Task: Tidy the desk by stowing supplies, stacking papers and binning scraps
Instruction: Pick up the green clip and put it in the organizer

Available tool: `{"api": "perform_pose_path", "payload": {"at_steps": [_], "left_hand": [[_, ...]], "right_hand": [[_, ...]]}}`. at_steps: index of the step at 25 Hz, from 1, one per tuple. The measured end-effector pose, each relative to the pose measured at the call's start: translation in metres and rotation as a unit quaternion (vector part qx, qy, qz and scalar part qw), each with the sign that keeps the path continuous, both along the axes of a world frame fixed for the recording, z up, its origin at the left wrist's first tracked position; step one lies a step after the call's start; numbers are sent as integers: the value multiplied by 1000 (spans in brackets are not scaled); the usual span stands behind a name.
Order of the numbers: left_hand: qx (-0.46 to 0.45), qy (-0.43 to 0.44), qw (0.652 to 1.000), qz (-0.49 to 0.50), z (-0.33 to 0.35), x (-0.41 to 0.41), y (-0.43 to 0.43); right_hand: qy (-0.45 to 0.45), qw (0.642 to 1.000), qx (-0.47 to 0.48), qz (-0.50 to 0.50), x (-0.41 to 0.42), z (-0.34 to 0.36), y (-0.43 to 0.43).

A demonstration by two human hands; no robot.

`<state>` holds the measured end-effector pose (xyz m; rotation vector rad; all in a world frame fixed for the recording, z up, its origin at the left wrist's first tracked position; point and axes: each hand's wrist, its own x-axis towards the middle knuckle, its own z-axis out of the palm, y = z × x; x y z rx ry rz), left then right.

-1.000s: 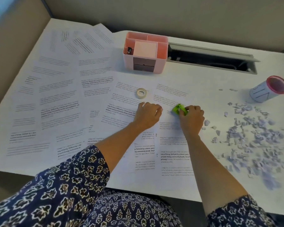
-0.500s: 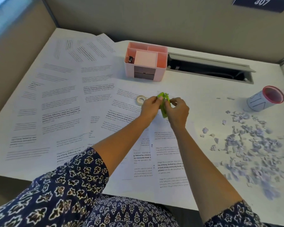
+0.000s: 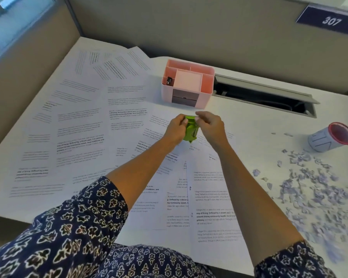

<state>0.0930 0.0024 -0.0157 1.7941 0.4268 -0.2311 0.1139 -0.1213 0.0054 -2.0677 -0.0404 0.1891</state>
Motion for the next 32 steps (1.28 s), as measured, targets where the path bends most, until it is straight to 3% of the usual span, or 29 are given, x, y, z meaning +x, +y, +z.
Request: {"api": "perform_pose_path", "payload": {"at_steps": [4,11,16,20,25,32], "left_hand": [[3,-25,1000,-14,4,14,6],[5,-80,997,15,25,61,19],[44,-146,986,72,42,96,17],[61,-192,980,10,49,121,6],[42,-182,982,-10,50,140,-10],[28,-102,994,-19,30,148,-12]], "right_hand": [[36,999,-14,27,23,11,1],[26,999,-13,-24,70,28,2],[-25,985,28,-166,109,43,2],[-56,966,46,-247,132,50,5],[-70,952,45,-293,144,48,8],[-37,961,-16,-272,147,28,9]]}}
